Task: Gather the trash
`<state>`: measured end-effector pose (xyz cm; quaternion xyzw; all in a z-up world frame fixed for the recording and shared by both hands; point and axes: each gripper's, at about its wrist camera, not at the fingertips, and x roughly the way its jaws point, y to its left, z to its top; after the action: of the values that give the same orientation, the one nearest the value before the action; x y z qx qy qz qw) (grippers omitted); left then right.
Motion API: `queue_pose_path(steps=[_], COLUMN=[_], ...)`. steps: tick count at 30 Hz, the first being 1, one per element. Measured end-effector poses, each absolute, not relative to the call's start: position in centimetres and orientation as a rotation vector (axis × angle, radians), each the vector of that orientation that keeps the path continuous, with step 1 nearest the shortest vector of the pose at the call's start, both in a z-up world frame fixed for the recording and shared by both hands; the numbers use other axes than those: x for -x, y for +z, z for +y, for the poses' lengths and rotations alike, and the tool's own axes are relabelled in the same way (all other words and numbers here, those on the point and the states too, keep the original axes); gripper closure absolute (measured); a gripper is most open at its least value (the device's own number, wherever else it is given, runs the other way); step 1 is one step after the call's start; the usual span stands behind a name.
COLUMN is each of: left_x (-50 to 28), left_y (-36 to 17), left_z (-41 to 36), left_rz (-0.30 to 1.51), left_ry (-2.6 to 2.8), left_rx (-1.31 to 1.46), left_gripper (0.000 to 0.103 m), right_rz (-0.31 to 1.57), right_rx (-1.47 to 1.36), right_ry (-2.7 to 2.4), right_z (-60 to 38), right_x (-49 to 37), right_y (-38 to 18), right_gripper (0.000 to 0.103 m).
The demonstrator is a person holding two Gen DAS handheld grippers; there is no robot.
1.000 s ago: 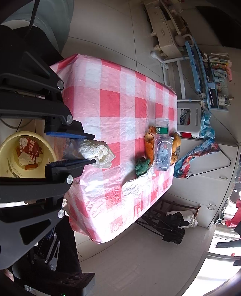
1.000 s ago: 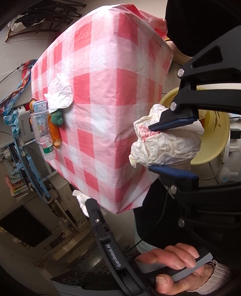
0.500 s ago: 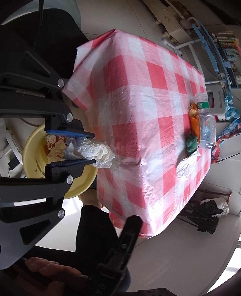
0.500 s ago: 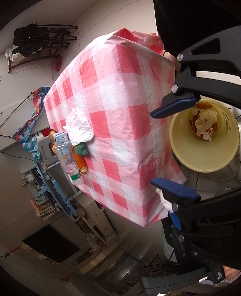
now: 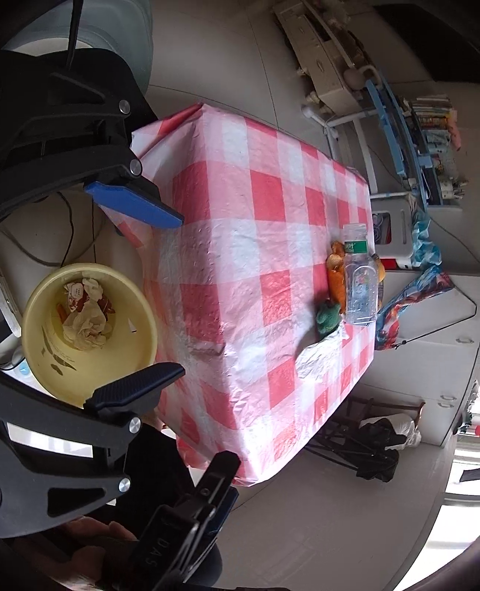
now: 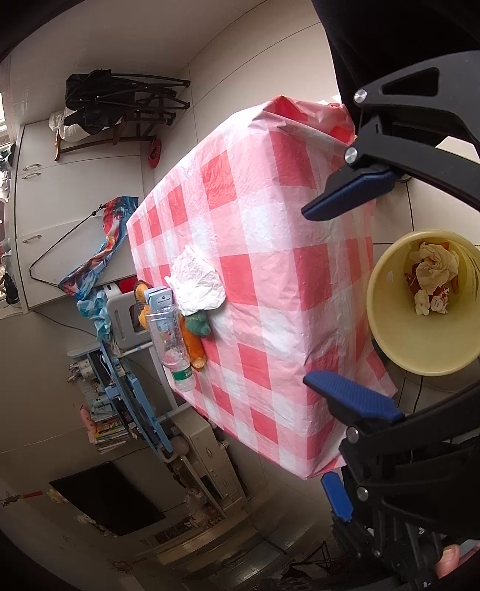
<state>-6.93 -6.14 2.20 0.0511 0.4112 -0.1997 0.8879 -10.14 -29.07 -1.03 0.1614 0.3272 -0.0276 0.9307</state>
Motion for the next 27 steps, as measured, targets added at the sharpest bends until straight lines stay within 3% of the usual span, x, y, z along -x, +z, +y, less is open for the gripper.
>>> queue_pose_path(steps=[10,27], left_x=[6.8,6.6], left_y=[4.5,4.6], left_z=[-4.2,-3.7], left_rz=[0.737,0.722], left_ry=[-0.331,-0.309], left_rx=[-0.028,-0.016], left_gripper=[0.021,0.02], right_rz=[0.661,0.658], right_rx=[-0.258,-0.246], right_ry=[-0.062,-0.063], right_z=[-28.0,-27.9], right_x=[10.1,10.1], right_y=[-1.0,-0.9], right_gripper=[0.022,0.021])
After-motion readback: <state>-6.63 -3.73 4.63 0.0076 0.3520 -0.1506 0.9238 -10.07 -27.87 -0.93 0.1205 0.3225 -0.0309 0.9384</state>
